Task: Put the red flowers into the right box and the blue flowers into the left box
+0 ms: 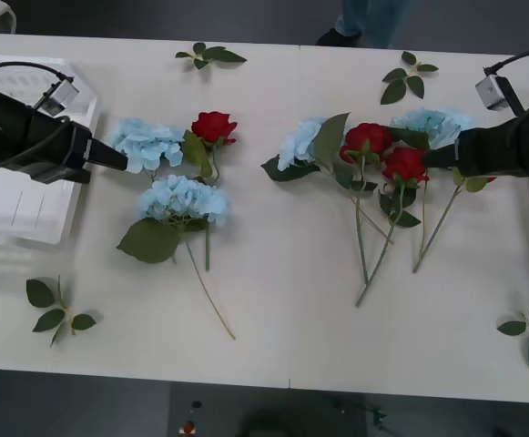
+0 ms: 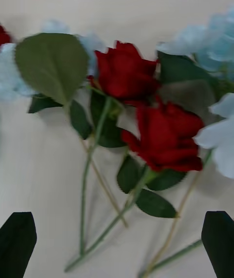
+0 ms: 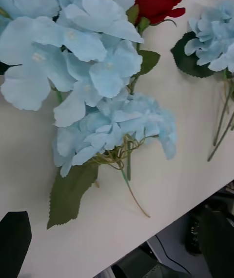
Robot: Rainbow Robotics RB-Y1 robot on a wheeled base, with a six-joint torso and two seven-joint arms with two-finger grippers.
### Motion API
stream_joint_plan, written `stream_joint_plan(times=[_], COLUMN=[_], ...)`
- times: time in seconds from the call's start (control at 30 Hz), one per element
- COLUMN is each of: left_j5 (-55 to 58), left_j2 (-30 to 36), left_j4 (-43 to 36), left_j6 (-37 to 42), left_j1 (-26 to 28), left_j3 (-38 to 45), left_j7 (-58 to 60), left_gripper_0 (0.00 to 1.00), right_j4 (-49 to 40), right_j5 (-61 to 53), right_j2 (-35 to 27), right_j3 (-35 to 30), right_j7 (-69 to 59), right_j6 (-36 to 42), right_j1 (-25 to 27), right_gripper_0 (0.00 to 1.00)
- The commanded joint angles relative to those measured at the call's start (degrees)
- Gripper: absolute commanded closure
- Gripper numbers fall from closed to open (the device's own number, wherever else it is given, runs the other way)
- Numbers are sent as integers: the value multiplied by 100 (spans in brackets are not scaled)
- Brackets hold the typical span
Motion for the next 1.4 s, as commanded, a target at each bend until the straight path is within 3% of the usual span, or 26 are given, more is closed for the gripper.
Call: stream_joint_plan(times=[0.03, 0.23, 0.6, 1.0, 1.4], left_j5=[-594, -1280, -3213, -4655, -5261], left_j2=[-136, -593, -1463, -1621, -1727], left_j4=[-380, -389, -389, -389, -380], left_j6=[13, -444, -971, -1877, -1903], left_j1=[-4, -4, 40, 454, 445], left_j3=[67, 94, 94, 94, -100], left_j7=[712, 1406, 2110, 2039, 2180], left_gripper_0=[0, 0, 0, 0, 0], right_j4=[502, 1065, 1777, 2647, 3218], right_j5=[105, 720, 755, 1370, 1898], right_j2=[95, 59, 358, 1237, 1782], right_j3=[-146, -146, -5, 12, 12], right_j7=[-621, -1130, -2238, -2572, -2668], right_j6=[166, 474, 667, 96, -273], right_j1=[-102, -102, -93, -93, -120], right_gripper_0=[0, 0, 0, 0, 0])
